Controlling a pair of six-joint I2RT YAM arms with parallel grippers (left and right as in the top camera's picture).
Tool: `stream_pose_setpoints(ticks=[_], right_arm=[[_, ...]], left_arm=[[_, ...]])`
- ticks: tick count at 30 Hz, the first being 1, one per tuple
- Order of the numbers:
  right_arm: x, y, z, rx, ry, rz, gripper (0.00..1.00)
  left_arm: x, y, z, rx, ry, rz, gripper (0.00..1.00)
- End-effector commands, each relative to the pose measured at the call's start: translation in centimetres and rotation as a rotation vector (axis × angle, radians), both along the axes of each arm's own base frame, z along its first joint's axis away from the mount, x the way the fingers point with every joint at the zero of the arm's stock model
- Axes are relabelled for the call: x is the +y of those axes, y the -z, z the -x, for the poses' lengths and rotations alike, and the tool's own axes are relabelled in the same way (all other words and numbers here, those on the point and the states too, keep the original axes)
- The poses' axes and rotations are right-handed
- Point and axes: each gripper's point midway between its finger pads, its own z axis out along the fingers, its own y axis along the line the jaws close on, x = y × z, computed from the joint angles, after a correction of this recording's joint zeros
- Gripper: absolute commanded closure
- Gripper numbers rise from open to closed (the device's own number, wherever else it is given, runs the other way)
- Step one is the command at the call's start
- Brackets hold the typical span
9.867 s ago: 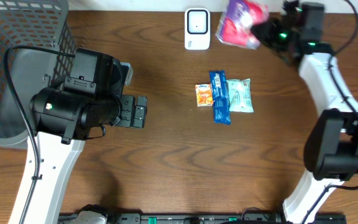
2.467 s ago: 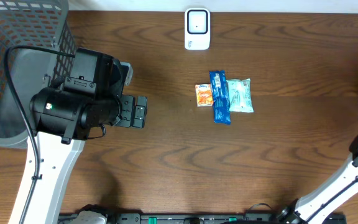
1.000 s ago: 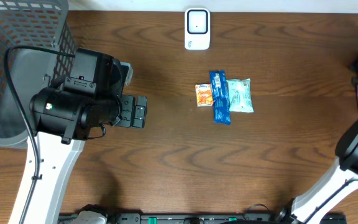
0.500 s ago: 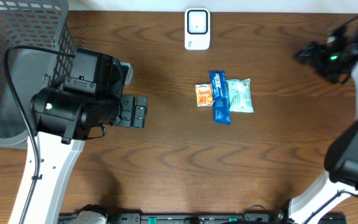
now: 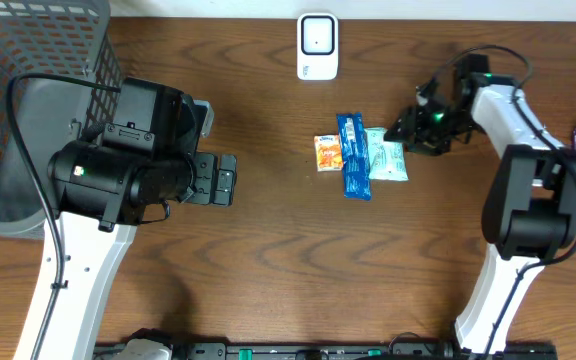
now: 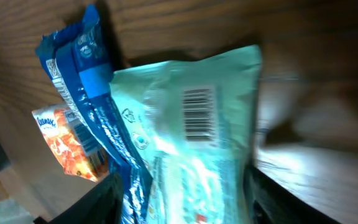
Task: Scan the item barcode
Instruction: 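Grasp the mint-green pouch with the right gripper and lift it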
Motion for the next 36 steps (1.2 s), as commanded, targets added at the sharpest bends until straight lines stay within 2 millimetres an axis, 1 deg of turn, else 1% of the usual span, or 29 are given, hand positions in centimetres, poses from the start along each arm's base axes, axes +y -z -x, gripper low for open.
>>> stream_pose_setpoints(ticks=[1, 3, 6, 8, 10, 14, 17, 18, 19, 20, 21, 22, 25, 28, 31, 34, 36], right_arm=[[0.1, 0.9, 0.3, 0.029, 0.009, -0.012, 0.46], [-0.2, 1.1, 0.5, 0.037, 0.010, 0.004, 0.47], [-1.5, 2.0, 1.4, 0.081, 0.015, 0.095, 0.48], [-2.2, 2.5, 2.1, 0.110, 0.018, 0.141, 0.43], [-2.2, 2.7, 2.6, 0.126, 0.017, 0.141, 0.41], [-1.6, 3.8, 3.2, 0.129, 0.009, 0.120, 0.47], [-0.9, 4.7, 3.7, 0.123, 0.002, 0.097, 0.48], [-0.7, 5.0, 3.8, 0.123, 0.002, 0.087, 0.52], [-0.7, 5.1, 3.9, 0.125, 0.002, 0.085, 0.61], [-0.7, 5.2, 4.0, 0.127, 0.002, 0.085, 0.82], [-0.7, 5.2, 4.1, 0.128, 0.004, 0.085, 0.96], [-0.7, 5.2, 4.0, 0.128, 0.007, 0.082, 0.99], [-0.2, 4.7, 3.8, 0.116, -0.003, 0.042, 0.99], [-0.5, 4.0, 3.4, 0.114, -0.003, 0.054, 0.99], [-1.8, 2.6, 2.7, 0.118, 0.003, 0.119, 0.99], [-4.1, 0.9, 2.1, 0.117, 0.011, 0.268, 0.99], [-5.9, -0.7, 1.7, 0.112, 0.046, 0.402, 0.99]], left_arm=[[0.3, -0.2, -0.2, -0.005, -0.012, -0.010, 0.02], [0.3, -0.2, -0.2, -0.005, -0.012, -0.010, 0.02], [0.3, -0.2, -0.2, -0.005, -0.012, -0.010, 0.02], [0.3, -0.2, -0.2, -0.005, -0.012, -0.010, 0.02], [0.3, -0.2, -0.2, -0.005, -0.012, -0.010, 0.02], [0.3, -0.2, -0.2, -0.005, -0.012, -0.010, 0.02], [0.3, -0.2, -0.2, -0.005, -0.012, -0.010, 0.02], [0.3, -0.2, -0.2, -0.005, -0.012, -0.010, 0.02], [0.3, -0.2, -0.2, -0.005, -0.012, -0.010, 0.02], [0.3, -0.2, -0.2, -0.005, -0.012, -0.010, 0.02], [0.3, -0.2, -0.2, -0.005, -0.012, -0.010, 0.02], [0.3, -0.2, -0.2, -0.005, -0.012, -0.010, 0.02], [0.3, -0.2, -0.2, -0.005, -0.012, -0.010, 0.02], [0.3, -0.2, -0.2, -0.005, -0.012, -0.010, 0.02], [0.3, -0.2, -0.2, -0.005, -0.012, -0.010, 0.02], [0.3, -0.2, -0.2, -0.005, -0.012, -0.010, 0.02], [0.3, -0.2, -0.2, -0.005, -0.012, -0.010, 0.02]])
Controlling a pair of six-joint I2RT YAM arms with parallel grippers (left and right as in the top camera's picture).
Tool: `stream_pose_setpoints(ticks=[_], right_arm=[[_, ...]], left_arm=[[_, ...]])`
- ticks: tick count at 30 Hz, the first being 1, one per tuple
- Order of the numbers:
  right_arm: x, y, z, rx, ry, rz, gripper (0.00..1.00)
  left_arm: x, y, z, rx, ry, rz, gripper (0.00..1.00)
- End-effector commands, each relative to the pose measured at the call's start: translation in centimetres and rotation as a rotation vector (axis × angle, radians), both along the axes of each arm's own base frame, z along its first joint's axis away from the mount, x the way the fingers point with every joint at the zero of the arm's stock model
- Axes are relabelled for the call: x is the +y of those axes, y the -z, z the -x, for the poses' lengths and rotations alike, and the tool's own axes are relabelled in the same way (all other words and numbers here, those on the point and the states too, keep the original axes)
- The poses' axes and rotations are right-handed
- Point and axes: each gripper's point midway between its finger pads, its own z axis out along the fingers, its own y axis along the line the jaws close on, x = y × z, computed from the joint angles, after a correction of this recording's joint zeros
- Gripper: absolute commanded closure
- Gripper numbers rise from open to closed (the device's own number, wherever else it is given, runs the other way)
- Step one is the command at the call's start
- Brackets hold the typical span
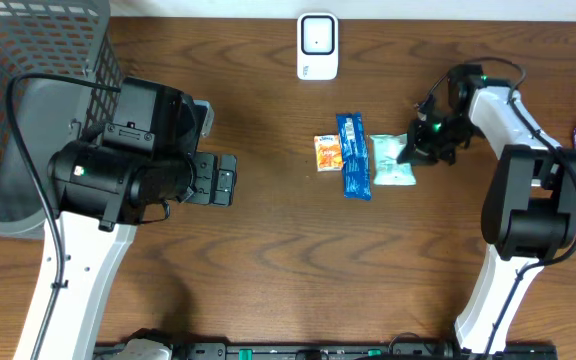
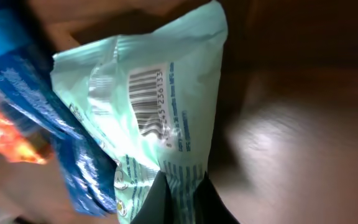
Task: Scan the item barcode
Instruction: 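Grasp the mint-green pouch with the right gripper and lift it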
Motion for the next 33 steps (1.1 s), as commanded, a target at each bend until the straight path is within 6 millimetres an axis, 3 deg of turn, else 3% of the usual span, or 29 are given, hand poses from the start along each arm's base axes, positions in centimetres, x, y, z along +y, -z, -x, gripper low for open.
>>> stream_pose_setpoints(ticks=[1, 8, 12, 17, 23, 31, 32, 33], right_arm=[[-3.9, -2.1, -1.7, -0.056, 0.023, 0.280, 0.99], [-8.5, -6.9, -1.8, -0.127, 0.150, 0.862, 0.99], [-9.2, -8.6, -1.4, -0.189, 0.215, 1.137, 0.99], [-7.2, -8.8, -1.5, -0.291, 0.198, 1.260, 0.99], [-5.1, -6.0, -1.3, -0.352, 0.147, 1.271, 0.99], [-0.3, -3.4, -0.6, -0.330, 0.076, 1.088, 0.94], [0.4, -3.2, -0.6, -0.332, 0.061, 1.070, 0.91], [1.3, -3.1, -0.6, -0.341, 0.034, 1.052, 0.83]], left_arm=[[0.3, -0.2, -0.2, -0.005, -0.012, -0.010, 0.02], [0.3, -0.2, -0.2, -0.005, -0.012, -0.010, 0.02], [0.3, -0.2, -0.2, -0.005, -0.012, -0.010, 0.02], [0.3, -0.2, -0.2, -0.005, -0.012, -0.010, 0.02], [0.3, -0.2, -0.2, -0.005, -0.012, -0.010, 0.02], [0.3, -0.2, -0.2, -0.005, -0.012, -0.010, 0.02], [0.3, -0.2, -0.2, -0.005, -0.012, -0.010, 0.02], [0.3, -0.2, -0.2, -0.005, -0.012, -0.010, 0.02]])
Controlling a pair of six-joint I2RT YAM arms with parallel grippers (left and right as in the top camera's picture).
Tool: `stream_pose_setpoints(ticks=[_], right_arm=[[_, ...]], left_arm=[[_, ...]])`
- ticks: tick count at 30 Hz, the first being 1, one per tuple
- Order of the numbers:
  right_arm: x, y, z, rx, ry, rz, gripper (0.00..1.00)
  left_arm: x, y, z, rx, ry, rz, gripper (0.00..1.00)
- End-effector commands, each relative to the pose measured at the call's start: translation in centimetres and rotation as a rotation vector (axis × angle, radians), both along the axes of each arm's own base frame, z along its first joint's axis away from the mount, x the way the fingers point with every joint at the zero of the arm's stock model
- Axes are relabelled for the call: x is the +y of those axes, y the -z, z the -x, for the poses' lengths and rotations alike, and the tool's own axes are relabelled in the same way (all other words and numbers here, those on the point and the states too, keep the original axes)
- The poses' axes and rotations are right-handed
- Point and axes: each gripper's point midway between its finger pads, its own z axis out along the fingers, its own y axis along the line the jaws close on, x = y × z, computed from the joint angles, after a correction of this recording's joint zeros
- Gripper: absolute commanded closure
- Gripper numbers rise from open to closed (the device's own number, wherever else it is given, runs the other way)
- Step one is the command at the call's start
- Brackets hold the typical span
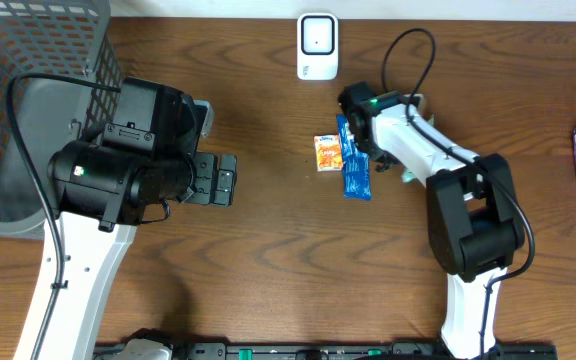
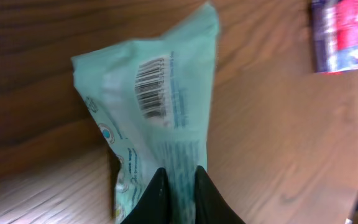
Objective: Scan the item barcode
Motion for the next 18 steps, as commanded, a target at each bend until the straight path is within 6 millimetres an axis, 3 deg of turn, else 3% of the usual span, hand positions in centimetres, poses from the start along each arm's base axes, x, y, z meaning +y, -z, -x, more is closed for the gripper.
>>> stream_pose_setpoints(ticks=[1, 2, 3, 8, 13, 18], right_arm=[[3.0, -0.3, -0.2, -0.008, -0.064, -0.068, 0.68], [3.6, -0.4, -0.4, -0.010, -0.083, -0.069, 0.47], [4.2, -0.5, -0.5, -0.011, -0.106, -0.069, 0.36], [5.9, -1.9, -1.3, -0.017, -0.170, -0.072, 0.46], [5.6, -3.0, -1.8, -0.009, -0.148, -0.119, 0.41], [7.1, -1.1, -1.0, 0.186, -0.282, -0.312, 0.44]], left_arm=[[0.3, -0.2, -0.2, -0.005, -0.012, -0.010, 0.02], [0.3, -0.2, -0.2, -0.005, -0.012, -0.010, 0.02], [0.3, -0.2, -0.2, -0.005, -0.012, -0.010, 0.02], [0.3, -0.2, -0.2, -0.005, -0.012, -0.010, 0.02], [0.3, -0.2, -0.2, -0.005, -0.012, -0.010, 0.02], [0.3, -0.2, -0.2, -0.005, -0.012, -0.010, 0.02]])
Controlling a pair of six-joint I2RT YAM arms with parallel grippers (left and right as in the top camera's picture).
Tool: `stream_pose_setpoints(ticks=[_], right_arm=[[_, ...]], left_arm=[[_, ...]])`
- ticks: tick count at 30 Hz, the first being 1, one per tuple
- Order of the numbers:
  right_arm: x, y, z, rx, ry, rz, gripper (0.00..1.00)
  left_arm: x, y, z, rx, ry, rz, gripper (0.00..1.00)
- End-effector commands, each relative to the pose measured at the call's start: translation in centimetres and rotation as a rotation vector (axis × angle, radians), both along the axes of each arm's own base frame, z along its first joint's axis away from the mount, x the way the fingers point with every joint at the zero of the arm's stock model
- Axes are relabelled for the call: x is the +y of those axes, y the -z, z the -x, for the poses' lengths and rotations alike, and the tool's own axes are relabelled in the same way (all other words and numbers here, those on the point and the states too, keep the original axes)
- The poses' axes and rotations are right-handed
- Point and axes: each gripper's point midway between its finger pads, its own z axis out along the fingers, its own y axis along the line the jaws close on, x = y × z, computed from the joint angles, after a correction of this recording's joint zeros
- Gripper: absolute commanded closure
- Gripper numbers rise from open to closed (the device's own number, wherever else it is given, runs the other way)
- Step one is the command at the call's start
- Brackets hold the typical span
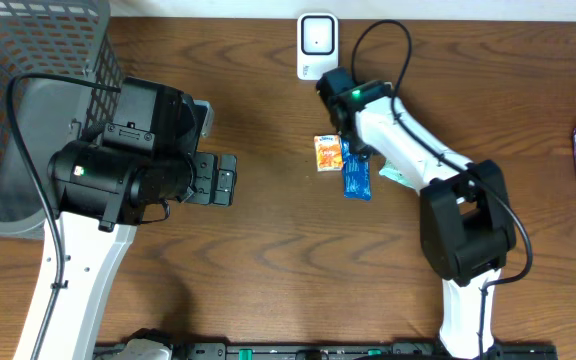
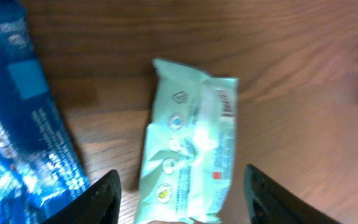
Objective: Scan the item barcode
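A mint-green packet [image 2: 188, 149] lies flat on the wooden table, barcode near its right edge. It sits between the fingers of my right gripper [image 2: 182, 183], which stands open and holds nothing. From overhead only a corner of the packet [image 1: 393, 174] shows beside the right arm. My right gripper [image 1: 358, 150] hangs low over the packets, just below the white scanner [image 1: 317, 45]. My left gripper [image 1: 226, 180] rests far to the left, and its jaws are unclear.
A blue packet [image 1: 356, 180] and an orange packet [image 1: 327, 153] lie left of the mint one. A pink packet sits at the right table edge. A grey mesh basket [image 1: 28, 80] stands at the far left behind the left arm.
My right gripper was shut on the mint packet's end, holding it up with the barcode showing. It is now open, and the packet lies on the table between the fingers.
My right gripper first stood open by the mint packet next to the blue one. It then shut on the packet's edge. After that it held the packet off the table nearer the scanner. Now the packet lies released on the table. The left arm stayed still.
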Motion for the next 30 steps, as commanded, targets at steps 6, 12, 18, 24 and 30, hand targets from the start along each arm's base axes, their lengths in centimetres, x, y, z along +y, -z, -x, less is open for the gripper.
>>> stream_pose_setpoints(ticks=[6, 12, 18, 24, 30], right_arm=[[1.1, 1.3, 1.4, 0.189, -0.141, -0.177, 0.52], [-1.7, 1.6, 0.6, 0.074, -0.013, -0.049, 0.50], [-2.4, 3.4, 0.7, 0.034, 0.028, -0.055, 0.51], [-3.0, 5.3, 1.4, 0.006, 0.061, -0.040, 0.53], [-2.8, 6.1, 1.9, 0.024, 0.063, -0.067, 0.92]], left_arm=[[0.3, -0.2, -0.2, -0.005, -0.012, -0.010, 0.02], [0.3, -0.2, -0.2, -0.005, -0.012, -0.010, 0.02], [0.3, -0.2, -0.2, -0.005, -0.012, -0.010, 0.02], [0.3, -0.2, -0.2, -0.005, -0.012, -0.010, 0.02], [0.3, -0.2, -0.2, -0.005, -0.012, -0.010, 0.02]])
